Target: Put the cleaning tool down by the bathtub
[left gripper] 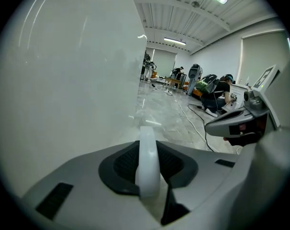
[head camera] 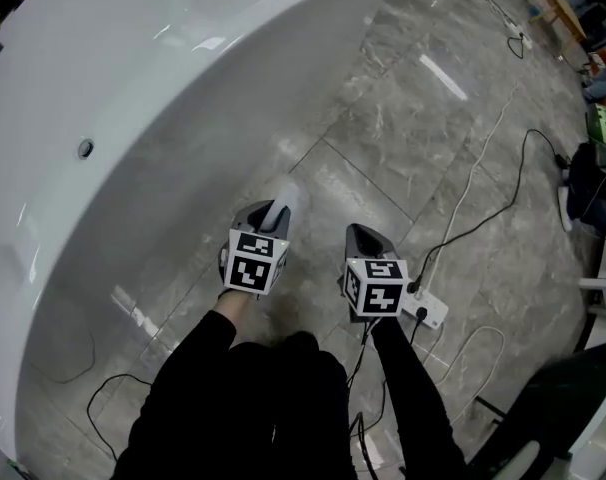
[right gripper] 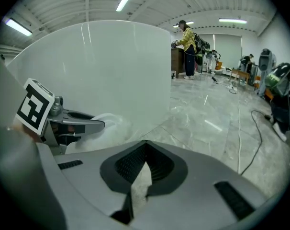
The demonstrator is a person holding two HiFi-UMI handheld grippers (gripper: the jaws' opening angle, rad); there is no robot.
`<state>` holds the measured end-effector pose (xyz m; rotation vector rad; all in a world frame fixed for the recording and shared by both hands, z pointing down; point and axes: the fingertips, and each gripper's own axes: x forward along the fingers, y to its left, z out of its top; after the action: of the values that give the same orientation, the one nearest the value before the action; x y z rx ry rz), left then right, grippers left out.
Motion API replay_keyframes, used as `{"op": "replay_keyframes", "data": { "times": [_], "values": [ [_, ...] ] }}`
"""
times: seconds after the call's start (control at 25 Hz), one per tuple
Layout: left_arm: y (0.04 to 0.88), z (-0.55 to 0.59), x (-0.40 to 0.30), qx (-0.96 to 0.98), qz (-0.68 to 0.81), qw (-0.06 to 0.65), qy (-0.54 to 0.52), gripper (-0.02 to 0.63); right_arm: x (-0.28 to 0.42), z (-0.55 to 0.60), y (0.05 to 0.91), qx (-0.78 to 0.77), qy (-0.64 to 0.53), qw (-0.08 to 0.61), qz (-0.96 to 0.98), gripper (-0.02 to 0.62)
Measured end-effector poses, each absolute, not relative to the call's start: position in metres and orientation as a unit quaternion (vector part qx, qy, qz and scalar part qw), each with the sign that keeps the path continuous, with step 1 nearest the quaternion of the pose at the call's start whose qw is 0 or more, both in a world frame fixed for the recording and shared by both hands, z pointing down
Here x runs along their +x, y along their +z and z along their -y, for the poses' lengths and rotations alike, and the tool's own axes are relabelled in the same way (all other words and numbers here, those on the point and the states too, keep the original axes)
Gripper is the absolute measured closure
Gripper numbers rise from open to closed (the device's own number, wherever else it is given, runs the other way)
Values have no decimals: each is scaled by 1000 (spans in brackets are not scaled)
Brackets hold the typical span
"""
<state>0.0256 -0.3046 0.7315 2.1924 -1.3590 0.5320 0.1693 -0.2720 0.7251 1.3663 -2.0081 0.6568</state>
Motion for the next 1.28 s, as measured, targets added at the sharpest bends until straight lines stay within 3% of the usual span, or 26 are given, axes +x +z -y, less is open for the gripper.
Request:
{"op": "replay_keyframes", "data": {
  "times": [0.72, 1.28],
  "values": [
    [842, 348, 18, 784, 511, 289, 203, 506, 145, 315, 831, 500, 278, 299, 764, 595],
    [901, 347, 16, 780, 499, 270, 266, 506, 136, 304, 848, 487, 298, 298, 765, 595]
  ]
}}
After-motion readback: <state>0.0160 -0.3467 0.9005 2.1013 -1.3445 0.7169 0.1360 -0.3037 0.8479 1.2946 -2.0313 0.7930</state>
